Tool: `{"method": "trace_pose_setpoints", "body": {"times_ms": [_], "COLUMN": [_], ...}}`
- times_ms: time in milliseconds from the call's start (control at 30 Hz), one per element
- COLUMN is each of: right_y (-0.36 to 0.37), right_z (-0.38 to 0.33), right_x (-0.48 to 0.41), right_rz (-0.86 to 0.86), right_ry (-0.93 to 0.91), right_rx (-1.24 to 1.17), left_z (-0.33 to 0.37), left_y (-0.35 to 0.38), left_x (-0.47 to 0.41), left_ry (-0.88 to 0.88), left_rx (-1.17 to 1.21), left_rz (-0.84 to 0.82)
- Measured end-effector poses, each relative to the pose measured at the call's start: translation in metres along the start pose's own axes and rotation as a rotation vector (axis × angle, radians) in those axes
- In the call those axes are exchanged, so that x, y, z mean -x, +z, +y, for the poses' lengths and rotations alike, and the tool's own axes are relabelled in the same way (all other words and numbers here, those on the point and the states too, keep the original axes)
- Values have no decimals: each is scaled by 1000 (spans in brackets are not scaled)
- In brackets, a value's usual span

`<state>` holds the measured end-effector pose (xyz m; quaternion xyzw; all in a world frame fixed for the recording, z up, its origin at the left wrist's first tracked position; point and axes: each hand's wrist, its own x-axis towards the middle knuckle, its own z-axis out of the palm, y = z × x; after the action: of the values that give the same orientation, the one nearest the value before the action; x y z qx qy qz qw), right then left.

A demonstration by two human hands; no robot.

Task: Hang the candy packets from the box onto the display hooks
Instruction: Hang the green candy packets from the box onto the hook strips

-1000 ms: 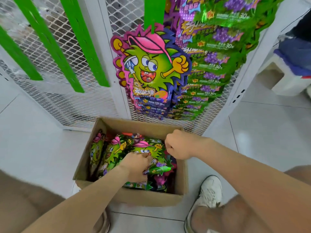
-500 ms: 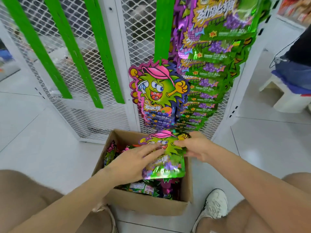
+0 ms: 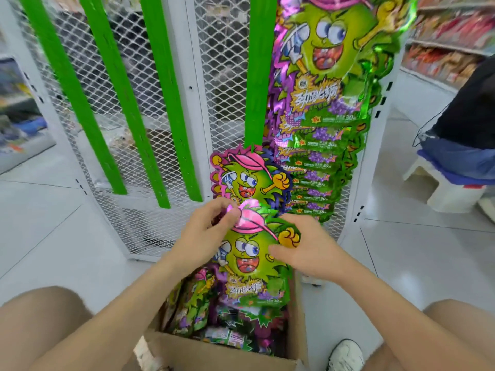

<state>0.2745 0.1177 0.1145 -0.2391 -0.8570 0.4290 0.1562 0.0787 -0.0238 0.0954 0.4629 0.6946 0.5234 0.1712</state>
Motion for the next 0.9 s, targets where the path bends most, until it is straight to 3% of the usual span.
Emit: {"method": "trace_pose_setpoints", "body": {"times_ms": [200,400,500,700,900], "right_y": [-55,-115,-143,-209,-275], "right_z": [-58,-102,-123,-161,-206], "right_x": [-18,-47,-62,-88,-120], "right_rz": [291,218,262,532,602], "right_ry": [-309,-399,-440,-600,-584], "right_rx": [40,-9,-34,389,543], "left_z": [86,166,203,279,340], "left_y": [-13,-28,-27,-27,-26], "left_x": [-32,-69,-90,-158,-221], "left_ry": [152,344,393,454,353], "left_rx": [51,-161,-194,-161,-181], "left_rz": [-31,36,124,381,297]}}
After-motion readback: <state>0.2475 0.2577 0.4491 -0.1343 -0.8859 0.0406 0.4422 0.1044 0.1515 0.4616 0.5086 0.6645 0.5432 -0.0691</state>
